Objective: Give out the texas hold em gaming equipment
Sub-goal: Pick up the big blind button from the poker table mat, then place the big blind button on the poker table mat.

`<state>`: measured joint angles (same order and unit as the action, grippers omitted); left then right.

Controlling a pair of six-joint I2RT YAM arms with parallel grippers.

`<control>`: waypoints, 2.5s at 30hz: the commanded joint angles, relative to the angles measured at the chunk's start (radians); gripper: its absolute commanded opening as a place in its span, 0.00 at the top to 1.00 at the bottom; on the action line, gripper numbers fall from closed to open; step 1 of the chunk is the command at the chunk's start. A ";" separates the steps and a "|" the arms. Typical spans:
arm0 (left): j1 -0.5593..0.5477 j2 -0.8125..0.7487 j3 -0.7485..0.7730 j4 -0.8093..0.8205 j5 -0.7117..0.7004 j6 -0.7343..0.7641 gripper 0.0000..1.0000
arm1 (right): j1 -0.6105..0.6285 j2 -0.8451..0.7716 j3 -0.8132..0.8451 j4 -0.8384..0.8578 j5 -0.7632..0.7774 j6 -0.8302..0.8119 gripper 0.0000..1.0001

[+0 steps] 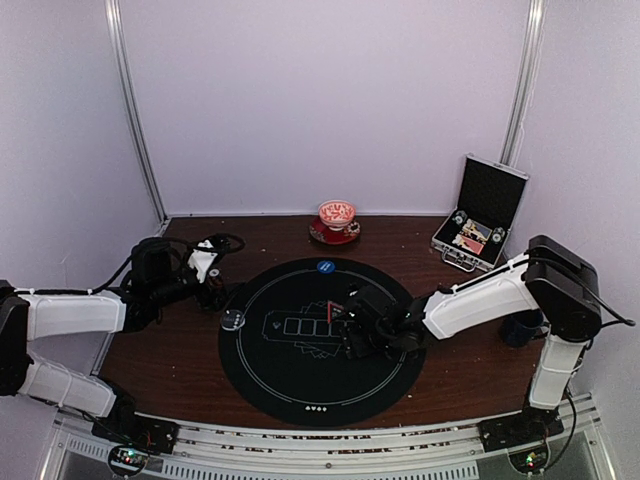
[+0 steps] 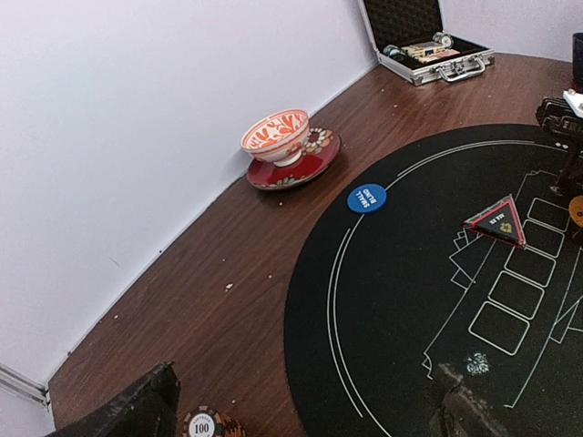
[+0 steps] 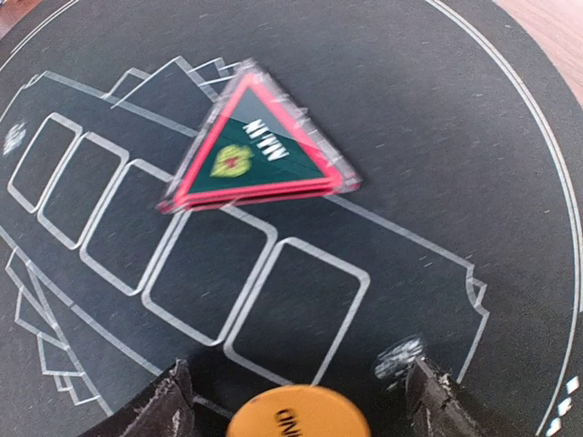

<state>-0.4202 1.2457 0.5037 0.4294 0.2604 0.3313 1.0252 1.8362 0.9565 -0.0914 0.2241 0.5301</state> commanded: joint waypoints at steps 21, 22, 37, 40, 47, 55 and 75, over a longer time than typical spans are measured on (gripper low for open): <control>0.003 0.008 -0.007 0.060 -0.011 0.009 0.02 | 0.070 -0.049 -0.097 -0.065 -0.010 0.095 0.26; 0.004 0.008 -0.008 0.060 -0.012 0.009 0.02 | 0.070 -0.053 -0.100 -0.066 -0.010 0.098 0.27; 0.003 0.004 -0.009 0.060 -0.016 0.009 0.02 | 0.070 -0.024 -0.095 -0.050 -0.031 0.096 0.39; 0.003 0.004 -0.009 0.061 -0.018 0.009 0.02 | 0.070 -0.020 -0.093 -0.048 -0.034 0.095 0.41; 0.004 0.003 -0.008 0.062 -0.020 0.009 0.02 | 0.071 -0.012 -0.078 -0.054 -0.038 0.089 0.49; 0.004 0.006 -0.008 0.064 -0.021 0.011 0.02 | 0.088 -0.024 -0.040 -0.071 -0.035 0.072 0.51; 0.003 0.006 -0.009 0.067 -0.029 0.009 0.02 | 0.260 -0.002 0.072 -0.050 -0.008 -0.052 0.47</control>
<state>-0.4202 1.2476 0.5030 0.4458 0.2417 0.3313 1.2335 1.8095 1.0061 -0.1604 0.2008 0.5266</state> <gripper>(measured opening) 0.979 0.533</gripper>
